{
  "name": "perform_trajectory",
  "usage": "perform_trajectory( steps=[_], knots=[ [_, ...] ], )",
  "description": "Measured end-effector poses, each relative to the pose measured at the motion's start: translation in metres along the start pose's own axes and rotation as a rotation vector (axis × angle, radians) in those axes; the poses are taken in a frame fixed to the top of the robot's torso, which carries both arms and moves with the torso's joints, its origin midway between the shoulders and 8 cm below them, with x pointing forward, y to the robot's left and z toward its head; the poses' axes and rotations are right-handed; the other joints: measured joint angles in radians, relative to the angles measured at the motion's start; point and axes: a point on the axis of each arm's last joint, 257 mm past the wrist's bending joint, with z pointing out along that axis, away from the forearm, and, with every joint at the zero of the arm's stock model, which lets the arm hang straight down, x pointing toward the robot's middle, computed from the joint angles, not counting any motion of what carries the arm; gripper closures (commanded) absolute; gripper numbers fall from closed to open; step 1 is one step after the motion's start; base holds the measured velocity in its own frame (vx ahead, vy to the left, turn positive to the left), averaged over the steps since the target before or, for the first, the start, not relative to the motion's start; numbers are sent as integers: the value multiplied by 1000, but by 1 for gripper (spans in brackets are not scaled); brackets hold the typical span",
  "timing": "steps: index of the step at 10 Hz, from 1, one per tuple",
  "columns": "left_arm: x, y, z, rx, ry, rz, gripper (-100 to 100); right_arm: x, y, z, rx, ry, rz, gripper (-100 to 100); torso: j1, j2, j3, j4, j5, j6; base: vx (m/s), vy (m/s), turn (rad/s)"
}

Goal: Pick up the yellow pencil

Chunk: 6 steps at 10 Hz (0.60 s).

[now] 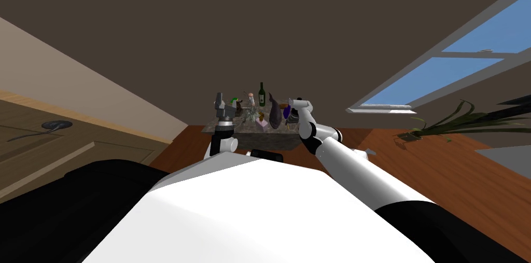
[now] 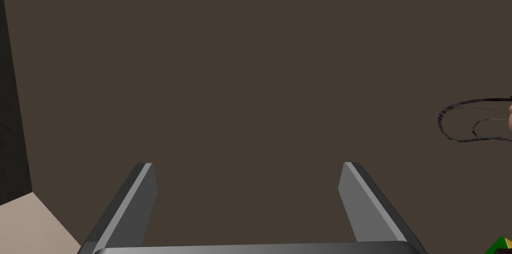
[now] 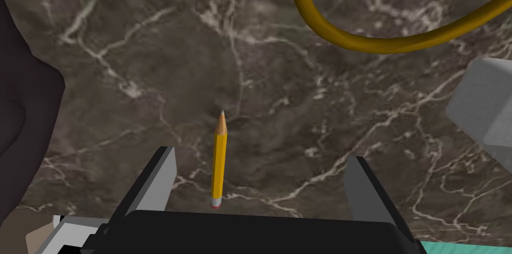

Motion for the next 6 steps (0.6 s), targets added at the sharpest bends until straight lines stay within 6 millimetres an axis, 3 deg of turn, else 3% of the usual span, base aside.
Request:
perform_trajectory(
  steps=[4, 6],
  knots=[
    [0, 0, 0, 0, 0, 0, 0, 0, 0, 1, 0, -1, 0, -100, 0, 0, 0, 0, 0, 0, -1, 2, -5],
    [0, 0, 0, 0, 0, 0, 0, -3, 4, 12, -1, -1, -4, -100, 1, 1, 0, 0, 0, 0, -9, 12, -35]
  ],
)
